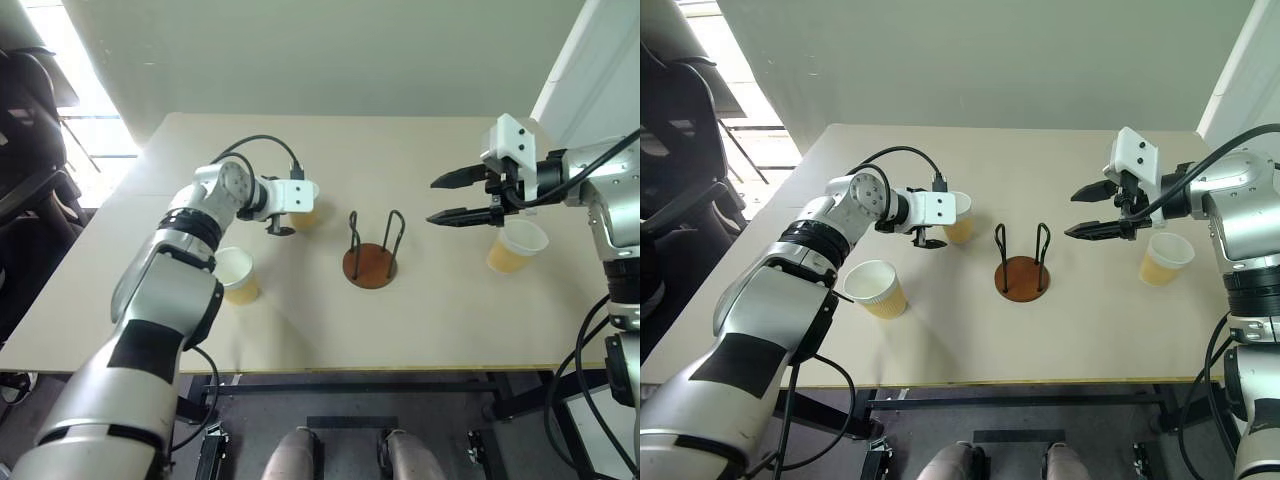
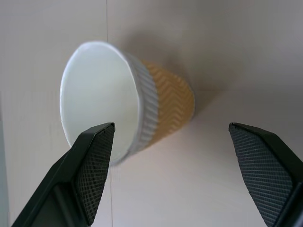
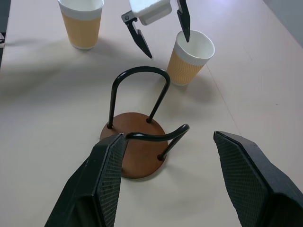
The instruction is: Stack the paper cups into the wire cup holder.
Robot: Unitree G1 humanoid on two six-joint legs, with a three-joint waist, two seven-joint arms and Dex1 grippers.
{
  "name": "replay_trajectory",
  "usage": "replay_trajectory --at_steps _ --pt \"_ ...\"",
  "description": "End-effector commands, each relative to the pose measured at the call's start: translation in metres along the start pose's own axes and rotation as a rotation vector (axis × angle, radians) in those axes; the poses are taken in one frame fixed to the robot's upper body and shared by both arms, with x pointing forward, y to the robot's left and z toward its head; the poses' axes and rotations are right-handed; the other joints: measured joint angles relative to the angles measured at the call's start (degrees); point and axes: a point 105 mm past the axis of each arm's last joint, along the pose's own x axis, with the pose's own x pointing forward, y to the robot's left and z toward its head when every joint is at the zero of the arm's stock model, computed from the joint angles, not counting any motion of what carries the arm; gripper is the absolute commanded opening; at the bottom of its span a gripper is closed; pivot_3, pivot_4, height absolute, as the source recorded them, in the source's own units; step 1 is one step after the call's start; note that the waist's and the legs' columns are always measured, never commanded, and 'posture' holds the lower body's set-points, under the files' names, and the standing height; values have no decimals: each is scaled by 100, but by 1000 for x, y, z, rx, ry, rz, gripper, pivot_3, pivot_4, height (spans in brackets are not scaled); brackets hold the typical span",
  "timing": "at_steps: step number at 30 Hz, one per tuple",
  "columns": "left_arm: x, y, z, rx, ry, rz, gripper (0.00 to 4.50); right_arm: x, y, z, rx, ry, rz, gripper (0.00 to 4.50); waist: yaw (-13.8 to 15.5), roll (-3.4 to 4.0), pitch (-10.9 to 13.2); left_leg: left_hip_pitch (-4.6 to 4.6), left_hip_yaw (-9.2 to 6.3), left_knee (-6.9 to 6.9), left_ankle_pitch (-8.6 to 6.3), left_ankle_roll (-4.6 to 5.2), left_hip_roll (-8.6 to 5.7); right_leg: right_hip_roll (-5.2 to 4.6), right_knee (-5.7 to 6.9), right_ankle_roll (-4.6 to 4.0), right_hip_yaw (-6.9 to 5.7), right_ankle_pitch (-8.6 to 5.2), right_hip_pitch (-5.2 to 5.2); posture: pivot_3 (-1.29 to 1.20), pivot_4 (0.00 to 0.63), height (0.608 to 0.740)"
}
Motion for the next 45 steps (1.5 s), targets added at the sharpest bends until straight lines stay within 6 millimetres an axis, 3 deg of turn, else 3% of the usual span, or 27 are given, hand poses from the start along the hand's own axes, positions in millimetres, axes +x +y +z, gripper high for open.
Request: replay_trajectory --at_steps 1,8,10,14,20,21,28,36,45 --pt "-6 16 6 16 -2 77 4120 -7 -2 9 -48 -11 -27 3062 1 0 0 0 -2 0 0 0 3 -7 0 1 0 1 0 0 150 740" --pt "0 15 9 16 0 94 4120 -5 -1 9 -48 -13 -28 3062 3 0 0 3 -2 1 1 -1 3 2 1 0 1 0 3 0 150 740" --pt "2 13 8 9 5 97 3745 -5 -2 9 -50 -16 -35 3106 5 0 0 4 -6 1 1 -1 6 -5 1 1 2 1 5 0 150 740" --pt "6 7 6 -14 1 80 2512 -6 -3 11 -57 -29 -48 3106 8 0 0 5 -2 2 1 -1 3 0 1 1 1 1 7 0 150 740" --pt "9 3 3 -18 9 73 184 -7 -2 14 -63 -37 -51 3106 7 0 0 7 -2 2 1 -1 6 1 0 2 1 1 7 0 150 740" --pt "9 3 3 -18 8 73 8 -7 -2 14 -63 -36 -51 3106 7 0 0 7 -5 2 1 -1 9 -2 1 2 3 1 7 0 150 740" --pt "-1 8 8 -10 -22 36 8 -15 -4 17 -68 -35 -56 3106 13 0 0 6 -2 5 1 -1 5 0 -1 2 1 1 10 0 150 740" --pt "-28 28 22 -29 -113 1 8 -38 -16 25 -76 -15 -79 3106 17 0 0 4 -3 1 1 -1 5 6 -5 0 2 0 9 0 150 740" --pt "-65 51 66 -38 -302 -94 8 -45 -9 27 -85 -8 -32 3106 24 -2 0 -2 0 -10 0 0 1 21 -9 -6 -5 -5 2 0 150 740"
